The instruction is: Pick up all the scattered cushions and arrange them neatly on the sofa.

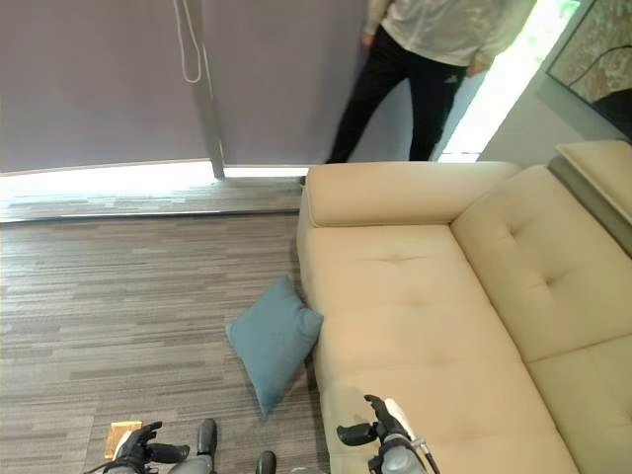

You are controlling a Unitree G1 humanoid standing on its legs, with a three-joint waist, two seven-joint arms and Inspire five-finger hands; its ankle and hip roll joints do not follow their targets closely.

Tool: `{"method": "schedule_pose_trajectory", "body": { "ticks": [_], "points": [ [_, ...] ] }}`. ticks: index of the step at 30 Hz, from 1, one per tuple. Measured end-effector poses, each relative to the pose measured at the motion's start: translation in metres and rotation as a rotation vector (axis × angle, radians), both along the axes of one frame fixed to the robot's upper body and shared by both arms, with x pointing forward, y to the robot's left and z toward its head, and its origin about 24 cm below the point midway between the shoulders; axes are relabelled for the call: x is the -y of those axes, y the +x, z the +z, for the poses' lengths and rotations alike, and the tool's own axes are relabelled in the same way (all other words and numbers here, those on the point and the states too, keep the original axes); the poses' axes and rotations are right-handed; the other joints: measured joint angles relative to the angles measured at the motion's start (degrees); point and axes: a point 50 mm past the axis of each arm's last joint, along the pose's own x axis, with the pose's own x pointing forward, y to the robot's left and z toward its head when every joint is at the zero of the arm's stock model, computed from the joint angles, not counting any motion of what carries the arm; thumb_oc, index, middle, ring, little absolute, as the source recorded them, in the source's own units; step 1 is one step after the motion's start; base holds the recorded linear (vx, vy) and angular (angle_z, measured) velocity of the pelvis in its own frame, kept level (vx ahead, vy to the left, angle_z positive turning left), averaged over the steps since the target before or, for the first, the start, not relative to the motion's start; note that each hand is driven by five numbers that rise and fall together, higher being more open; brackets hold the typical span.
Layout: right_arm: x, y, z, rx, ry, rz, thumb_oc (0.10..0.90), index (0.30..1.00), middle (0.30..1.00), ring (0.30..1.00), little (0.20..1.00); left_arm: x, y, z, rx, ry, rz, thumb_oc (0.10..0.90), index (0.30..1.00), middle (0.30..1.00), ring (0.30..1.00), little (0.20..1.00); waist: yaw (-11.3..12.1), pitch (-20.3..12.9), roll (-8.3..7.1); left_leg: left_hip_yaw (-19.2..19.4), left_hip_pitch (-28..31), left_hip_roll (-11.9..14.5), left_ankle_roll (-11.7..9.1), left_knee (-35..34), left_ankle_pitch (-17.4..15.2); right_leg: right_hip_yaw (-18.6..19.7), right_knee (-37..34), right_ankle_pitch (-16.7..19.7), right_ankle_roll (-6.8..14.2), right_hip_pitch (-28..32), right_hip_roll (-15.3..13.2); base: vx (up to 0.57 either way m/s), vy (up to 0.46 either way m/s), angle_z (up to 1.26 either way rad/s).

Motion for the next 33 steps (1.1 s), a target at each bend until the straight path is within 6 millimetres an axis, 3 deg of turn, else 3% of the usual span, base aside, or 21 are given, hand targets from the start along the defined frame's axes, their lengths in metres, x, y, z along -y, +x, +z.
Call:
{"method": "schedule_pose_trajectory", "body": {
  "ticks": [2, 3, 4, 5, 6, 8, 10, 13, 14, 16, 18, 19, 21, 23, 24, 26, 28, 31, 32, 33],
  "points": [
    [0.0, 0.001, 0.0, 0.001, -0.001, 0.003, 0.8, 0.9, 0.9, 0.9, 0.9, 0.006, 0.001, -0.002, -0.007, -0.012, -0.007, 0.8, 0.9, 0.9, 0.9, 0.9, -0.1, 0.7, 1.68, 0.5, 2.8, -0.7, 2.5, -0.4, 1.7, 1.5, 3.6, -1.6, 0.8, -0.4, 0.1, 0.12, 0.271, -0.25],
    [-0.002, 0.002, 0.0, 0.003, 0.002, 0.004, 0.8, 0.9, 0.9, 0.9, 0.9, 0.006, 0.002, -0.001, -0.009, -0.013, -0.008, 0.8, 0.9, 0.9, 0.9, 0.9, -0.1, 1.0, 1.76, 0.7, 3.3, -1.0, 3.2, -0.3, 1.8, 1.4, 7.1, -2.6, 1.3, -1.7, -0.8, 0.13, 0.343, -0.26],
    [-0.004, 0.005, 0.001, 0.007, 0.006, 0.013, 0.8, 0.9, 0.9, 0.9, 0.9, 0.008, -0.001, -0.003, -0.019, -0.018, -0.009, 0.8, 0.9, 0.9, 0.9, 0.9, 0.0, 1.6, 3.1, 1.3, 4.7, -0.4, 4.5, -0.4, 1.0, 1.7, 16.6, -5.0, 3.1, -5.1, -2.0, 0.09, 0.235, -0.18],
    [-0.005, 0.004, 0.001, 0.006, 0.01, 0.015, 0.8, 0.9, 0.9, 0.9, 0.9, 0.008, -0.001, -0.003, -0.02, -0.012, -0.018, 0.8, 0.9, 0.9, 0.9, 0.9, -0.1, 1.8, 3.17, 1.7, 5.4, -0.8, 4.4, -1.0, 1.1, 1.7, 21.2, -6.7, 4.5, -6.3, -3.0, 0.09, 0.206, -0.17],
    [-0.008, 0.005, 0.0, 0.007, 0.018, 0.021, 0.8, 0.9, 0.9, 0.9, 0.9, 0.004, 0.0, -0.001, -0.018, 0.002, -0.029, 0.8, 0.9, 0.9, 0.9, 0.9, 0.0, 1.8, 2.52, 3.1, 7.0, -2.1, 6.0, -1.3, 0.0, 1.4, 27.5, -8.7, 5.4, -9.1, -5.6, 0.13, 0.18, -0.31],
    [-0.013, 0.012, 0.003, 0.029, 0.034, 0.031, 0.8, 0.9, 0.9, 0.9, 0.9, -0.002, 0.001, 0.001, -0.012, 0.021, -0.022, 0.8, 0.9, 0.9, 0.9, 0.9, 0.5, 2.2, 2.63, 4.9, 8.5, -3.1, 7.6, -2.3, -0.8, -1.5, 32.9, -11.7, 6.1, -12.4, -9.3, 0.17, 0.117, -0.45],
    [-0.016, 0.014, 0.004, 0.037, 0.047, 0.038, 0.8, 0.9, 0.9, 0.9, 0.9, -0.008, -0.004, 0.001, -0.023, 0.035, -0.015, 0.8, 0.9, 0.9, 0.9, 0.9, 0.3, 2.2, 2.59, 5.0, 9.6, -3.6, 7.5, -3.5, -0.3, -1.1, 30.8, -12.0, 6.5, -12.6, -11.6, 0.17, 0.044, -0.13],
    [-0.023, 0.013, 0.002, 0.034, 0.072, 0.042, 0.8, 0.9, 0.9, 0.9, 0.9, -0.022, -0.004, 0.005, -0.028, 0.07, -0.011, 0.8, 0.9, 0.9, 0.9, 0.9, 0.2, 2.3, 0.8, 5.5, 10.8, -3.7, 8.0, -5.3, -0.6, 1.6, 24.6, -11.7, 6.8, -15.0, -10.4, 0.14, 0.04, -0.1],
    [-0.026, 0.013, 0.002, 0.036, 0.078, 0.043, 0.8, 0.9, 0.9, 0.9, 0.9, -0.025, -0.006, 0.005, -0.034, 0.077, -0.006, 0.8, 0.9, 0.9, 0.9, 0.9, 0.2, 2.4, 0.23, 5.7, 10.8, -3.7, 8.0, -5.4, -0.6, 1.6, 23.1, -10.7, 7.1, -16.0, -9.8, 0.11, -0.017, 0.09],
    [-0.024, 0.008, 0.0, 0.022, 0.076, 0.035, 0.8, 0.9, 0.9, 0.9, 0.9, -0.023, -0.007, 0.004, -0.037, 0.07, -0.01, 0.8, 0.9, 0.9, 0.9, 0.9, -0.3, 2.1, -1.16, 5.2, 11.2, -4.3, 7.6, -5.2, -0.6, 1.5, 20.5, -4.1, 6.4, -15.4, -9.6, 0.12, -0.029, 0.22],
    [-0.022, 0.005, -0.001, 0.014, 0.07, 0.031, 0.8, 0.9, 0.9, 0.9, 0.9, -0.017, -0.006, 0.003, -0.033, 0.057, -0.026, 0.8, 0.9, 0.9, 0.9, 0.9, -0.2, 2.2, -0.71, 4.2, 11.5, -3.5, 6.7, -4.6, -0.8, 1.3, 18.0, -3.1, 4.7, -13.3, -8.4, 0.1, -0.027, 0.12],
    [-0.02, 0.005, -0.001, 0.014, 0.069, 0.022, 0.8, 0.9, 0.9, 0.9, 0.9, -0.011, -0.006, 0.001, -0.032, 0.04, -0.027, 0.8, 0.9, 0.9, 0.9, 0.9, 0.0, 2.2, -0.39, 4.2, 11.3, -2.6, 5.2, -2.8, -1.9, 1.1, 16.7, -2.4, 3.5, -12.0, -7.4, 0.15, -0.053, 0.08],
    [-0.017, 0.006, 0.001, 0.022, 0.065, 0.014, 0.8, 0.9, 0.9, 0.9, 0.9, -0.005, -0.006, 0.0, -0.033, 0.027, -0.034, 0.8, 0.9, 0.9, 0.9, 0.9, -0.1, 2.2, 0.08, 4.0, 10.3, -1.7, 3.8, -0.5, -3.0, 1.1, 15.7, -3.2, 3.3, -10.7, -6.4, 0.14, -0.075, 0.1],
    [-0.016, 0.006, 0.001, 0.024, 0.064, 0.004, 0.8, 0.9, 0.9, 0.9, 0.9, -0.001, -0.002, 0.0, -0.029, 0.024, -0.057, 0.8, 0.9, 0.9, 0.9, 0.9, -0.3, 2.2, -0.17, 3.3, 7.9, -1.6, 2.3, 5.3, -4.0, 1.4, 14.8, -3.9, 2.7, -9.8, -6.2, 0.03, -0.046, 0.3],
    [-0.015, 0.007, 0.001, 0.025, 0.063, 0.002, 0.8, 0.9, 0.9, 0.9, 0.9, -0.002, 0.006, 0.003, -0.003, 0.021, -0.067, 0.8, 0.9, 0.9, 0.9, 0.9, -0.1, 2.1, -1.33, 3.8, 3.5, -2.2, 0.3, 14.3, -4.2, 1.4, 13.7, -3.0, 1.1, -9.1, -7.0, 0.01, -0.022, 0.25],
    [-0.013, 0.009, 0.003, 0.03, 0.056, 0.006, 0.8, 0.9, 0.9, 0.9, 0.9, -0.003, 0.013, 0.007, 0.047, 0.018, -0.068, 0.8, 0.9, 0.9, 0.9, 0.9, 0.4, 2.1, -1.12, 4.1, -1.3, -1.7, -1.0, 24.8, -4.6, 1.7, 12.9, -2.7, -0.5, -8.1, -6.5, 0.11, 0.022, 0.0],
    [-0.013, 0.015, 0.005, 0.047, 0.054, 0.011, 0.8, 0.9, 0.9, 0.9, 0.9, -0.002, 0.013, 0.007, 0.046, 0.017, -0.075, 0.8, 0.9, 0.9, 0.9, 0.9, 0.0, 2.0, -0.86, 4.3, -3.0, -0.6, -0.1, 28.1, -5.2, 2.4, 12.0, -3.5, -1.0, -7.0, -5.7, 0.12, 0.074, -0.17],
    [-0.011, 0.016, 0.006, 0.05, 0.049, 0.011, 0.8, 0.9, 0.9, 0.9, 0.9, -0.002, 0.016, 0.008, 0.049, 0.02, -0.082, 0.8, 0.9, 0.9, 0.9, 0.9, -0.3, 1.8, -1.1, 5.4, -2.6, 1.7, 0.7, 23.4, -5.7, 3.3, 11.4, -3.3, -1.0, -6.9, -5.4, 0.16, 0.208, -0.34],
    [-0.008, 0.015, 0.006, 0.046, 0.039, 0.008, 0.8, 0.9, 0.9, 0.9, 0.9, -0.002, 0.016, 0.008, 0.043, 0.029, -0.099, 0.8, 0.9, 0.9, 0.9, 0.9, -0.3, 1.8, -1.51, 5.0, -0.6, 4.3, 0.3, 11.0, -5.0, 5.4, 9.2, -1.9, 1.1, -6.9, -5.1, 0.17, 0.286, -0.45],
    [-0.005, 0.015, 0.007, 0.048, 0.035, 0.006, 0.8, 0.9, 0.9, 0.9, 0.9, -0.003, 0.018, 0.009, 0.049, 0.031, -0.1, 0.8, 0.9, 0.9, 0.9, 0.9, -0.3, 1.9, -1.68, 3.9, -0.2, 5.1, -0.6, 7.2, -4.4, 6.4, 8.8, -1.0, 1.2, -6.9, -5.0, 0.17, 0.298, -0.51]
  ]
}}
